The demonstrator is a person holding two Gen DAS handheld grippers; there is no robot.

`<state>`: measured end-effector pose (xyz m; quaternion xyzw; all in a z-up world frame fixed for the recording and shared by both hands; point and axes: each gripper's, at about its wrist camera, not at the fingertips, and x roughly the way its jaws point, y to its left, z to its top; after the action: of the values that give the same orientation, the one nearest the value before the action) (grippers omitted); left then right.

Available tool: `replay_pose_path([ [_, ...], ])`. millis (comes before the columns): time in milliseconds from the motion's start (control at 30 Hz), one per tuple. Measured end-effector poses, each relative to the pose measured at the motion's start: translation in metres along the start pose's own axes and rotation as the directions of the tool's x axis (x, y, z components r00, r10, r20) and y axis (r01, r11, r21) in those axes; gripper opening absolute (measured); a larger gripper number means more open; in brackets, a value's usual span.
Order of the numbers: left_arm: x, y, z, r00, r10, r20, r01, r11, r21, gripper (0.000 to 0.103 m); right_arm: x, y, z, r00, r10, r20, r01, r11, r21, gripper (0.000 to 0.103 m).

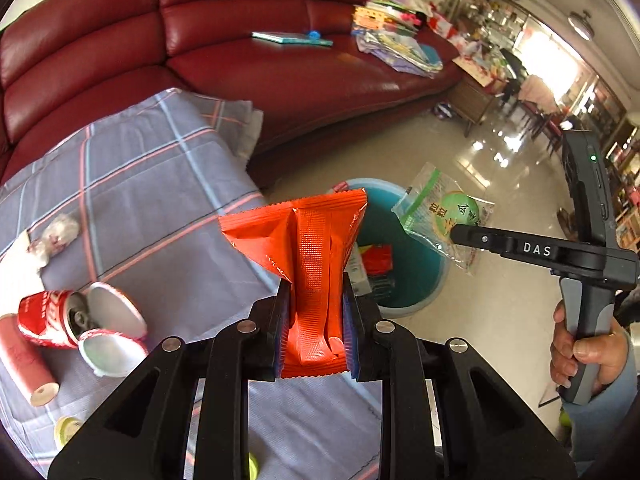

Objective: Collect trash
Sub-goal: 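Carry both packets over the teal bin and open both tools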

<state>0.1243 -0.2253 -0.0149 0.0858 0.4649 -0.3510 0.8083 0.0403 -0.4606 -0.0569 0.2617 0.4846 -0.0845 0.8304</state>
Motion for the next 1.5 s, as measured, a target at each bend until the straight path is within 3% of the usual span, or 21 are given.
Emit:
replay_pose_path([
  [300, 0.072, -0.033, 0.021, 0.995, -0.028, -0.101, 0.032, 0.999, 0.031, 0.023, 0.04, -0.043, 0.012, 0.997, -0.007, -0.076, 0.012, 0.998, 0.059, 0.033],
  [367, 0.082, -0.035, 0.024, 0.993, -0.029, -0.116, 0.033, 0.999, 0.033, 0.023, 0.049, -0.049, 0.015, 0.996, 0.003, -0.091, 0.003, 0.998, 0.07, 0.053],
  [567, 0.105, -0.038, 0.03, 0.988, -0.036, -0.153, 0.04, 0.999, 0.026, 0.023, 0.061, -0.061, 0.024, 0.995, 0.005, -0.105, 0.006, 0.995, 0.104, 0.076],
  [800, 0.13, -0.048, 0.036, 0.981, -0.056, -0.188, 0.065, 0.997, 0.041, 0.024, 0.058, -0.073, 0.027, 0.995, -0.007, -0.101, 0.02, 0.991, 0.131, 0.084],
  [1033, 0.153, -0.066, 0.043, 0.973, -0.071, -0.221, 0.091, 0.992, 0.083, 0.029, 0.047, -0.087, 0.03, 0.997, -0.035, -0.076, 0.047, 0.986, 0.161, 0.085],
  [1067, 0.155, -0.068, 0.043, 0.972, -0.074, -0.222, 0.095, 0.992, 0.085, 0.034, 0.046, -0.089, 0.03, 0.997, -0.037, -0.074, 0.049, 0.985, 0.165, 0.085],
  [1300, 0.152, -0.075, 0.045, 0.979, -0.062, -0.193, 0.082, 0.992, 0.096, 0.093, 0.047, -0.096, 0.031, 0.996, -0.05, -0.08, 0.064, 0.981, 0.181, 0.085],
  [1500, 0.146, -0.069, 0.043, 0.979, -0.036, -0.2, 0.052, 0.996, 0.074, 0.099, 0.048, -0.094, 0.031, 0.995, -0.05, -0.085, 0.064, 0.982, 0.18, 0.089],
])
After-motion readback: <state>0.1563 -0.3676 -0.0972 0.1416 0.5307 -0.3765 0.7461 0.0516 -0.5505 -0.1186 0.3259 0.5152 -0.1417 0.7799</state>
